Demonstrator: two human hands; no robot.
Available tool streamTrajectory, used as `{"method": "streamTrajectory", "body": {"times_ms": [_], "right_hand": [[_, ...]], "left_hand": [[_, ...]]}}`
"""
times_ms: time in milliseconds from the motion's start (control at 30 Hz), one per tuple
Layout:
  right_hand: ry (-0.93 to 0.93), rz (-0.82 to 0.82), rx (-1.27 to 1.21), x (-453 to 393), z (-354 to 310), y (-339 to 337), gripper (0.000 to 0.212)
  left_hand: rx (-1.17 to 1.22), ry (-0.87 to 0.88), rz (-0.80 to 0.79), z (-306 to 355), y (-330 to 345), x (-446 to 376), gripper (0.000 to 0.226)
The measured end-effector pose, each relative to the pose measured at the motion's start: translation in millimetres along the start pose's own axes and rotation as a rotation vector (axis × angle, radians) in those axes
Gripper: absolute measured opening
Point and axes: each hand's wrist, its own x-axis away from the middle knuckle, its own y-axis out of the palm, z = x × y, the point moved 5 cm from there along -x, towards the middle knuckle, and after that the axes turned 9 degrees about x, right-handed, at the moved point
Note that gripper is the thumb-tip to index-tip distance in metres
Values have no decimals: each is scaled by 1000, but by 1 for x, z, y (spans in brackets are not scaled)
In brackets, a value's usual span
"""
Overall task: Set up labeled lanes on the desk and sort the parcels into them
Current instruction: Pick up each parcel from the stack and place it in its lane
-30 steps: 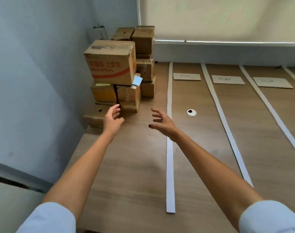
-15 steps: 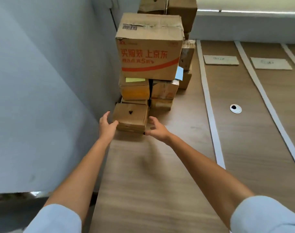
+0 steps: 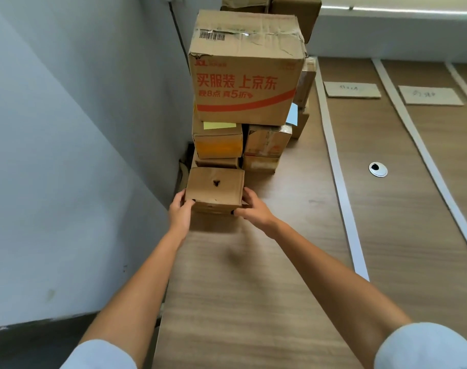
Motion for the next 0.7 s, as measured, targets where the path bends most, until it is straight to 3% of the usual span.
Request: {"method": "streamTrajectory", "body": {"times_ms": [167, 333, 433, 600, 700], "right_hand": [[-10, 94, -96, 18, 9, -22, 75], [-30, 117, -244, 45, 14, -54, 70], [-80, 116, -286, 71, 23, -80, 57], [-36, 242, -319, 113, 70, -136, 29], [-16, 315, -393, 140, 99, -172, 28]], "left_hand": [[97, 47, 3, 6, 12, 22, 26], [51, 53, -84, 10, 40, 56, 53], [115, 103, -82, 22, 64, 93, 35], [91, 175, -44, 22, 111, 153, 31], [134, 159, -101, 10, 152, 186, 22]]}}
